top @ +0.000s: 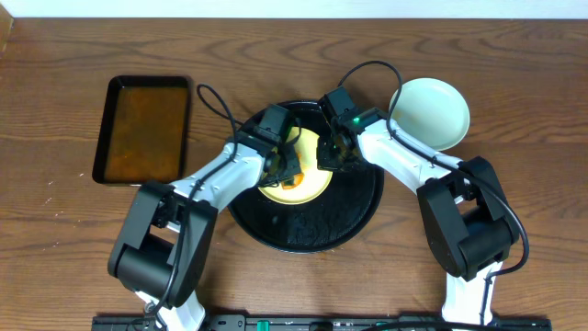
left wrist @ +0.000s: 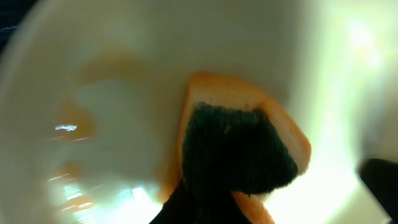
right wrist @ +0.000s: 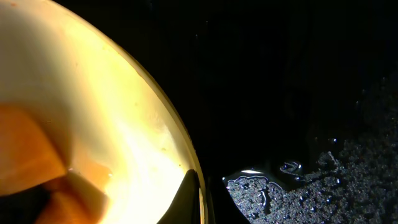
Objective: Clean dirty plates on tray and stack at the side
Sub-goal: 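Scrub the yellow plate with the sponge while right gripper holds its rim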
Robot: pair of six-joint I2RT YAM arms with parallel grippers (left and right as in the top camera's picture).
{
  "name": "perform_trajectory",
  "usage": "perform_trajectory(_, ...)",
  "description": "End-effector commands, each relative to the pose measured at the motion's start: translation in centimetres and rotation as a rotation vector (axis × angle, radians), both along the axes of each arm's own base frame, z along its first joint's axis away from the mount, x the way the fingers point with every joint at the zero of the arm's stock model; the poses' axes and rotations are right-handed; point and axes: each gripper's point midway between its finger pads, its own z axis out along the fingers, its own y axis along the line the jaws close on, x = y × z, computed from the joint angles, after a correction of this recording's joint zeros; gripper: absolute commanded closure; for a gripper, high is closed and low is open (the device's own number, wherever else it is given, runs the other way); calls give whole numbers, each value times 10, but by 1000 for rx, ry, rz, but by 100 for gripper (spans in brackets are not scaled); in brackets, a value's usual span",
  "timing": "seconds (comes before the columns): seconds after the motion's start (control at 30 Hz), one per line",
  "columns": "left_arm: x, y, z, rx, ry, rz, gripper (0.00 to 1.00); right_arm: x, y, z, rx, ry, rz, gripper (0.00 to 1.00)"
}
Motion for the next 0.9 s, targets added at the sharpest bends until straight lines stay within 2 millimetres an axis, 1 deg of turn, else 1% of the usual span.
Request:
perform_trajectory(0.0,-11,60,-14,192,59,59,93,-5,-22,-20,-107,17,-35,99)
perform_trajectory(0.1,-4,95,-5,335,20,84,93,-4,-22,-20,-106,15,-35,99)
perform_trajectory(0.17,3,108,4,398,-17,73,93,-4,-22,-20,-106,15,-35,99)
perform_trajectory(0.23,10,114,13,431,-51,66,93,-4,-22,-20,-105,15,-35,99)
perform_trajectory(0.33,22,112,32,421,-112,73,93,-4,-22,-20,-106,15,-35,99)
perform_trajectory(0.37,28,107,44,404,-157,77,93,-4,-22,-20,-105,15,-35,99)
perform_trajectory(0.43,32,99,53,374,-194,79,92,-4,-22,-20,-105,15,-35,99)
perform_trajectory(0.5,34,85,56,308,-209,86,93,-4,-21,-20,-105,14,-35,99)
perform_trajectory(0.53,35,72,56,247,-208,86,93,-4,-21,-20,-105,14,-35,99)
perform_trajectory(0.7,36,10,47,-12,-185,27,93,-3,-21,-20,-103,12,-35,99)
perform_trajectory(0.8,34,-11,33,-48,-166,6,93,-4,-21,-20,-104,12,-35,99)
perform_trajectory(0.87,31,-20,21,-43,-149,-13,92,-4,-21,-20,-104,12,-35,99)
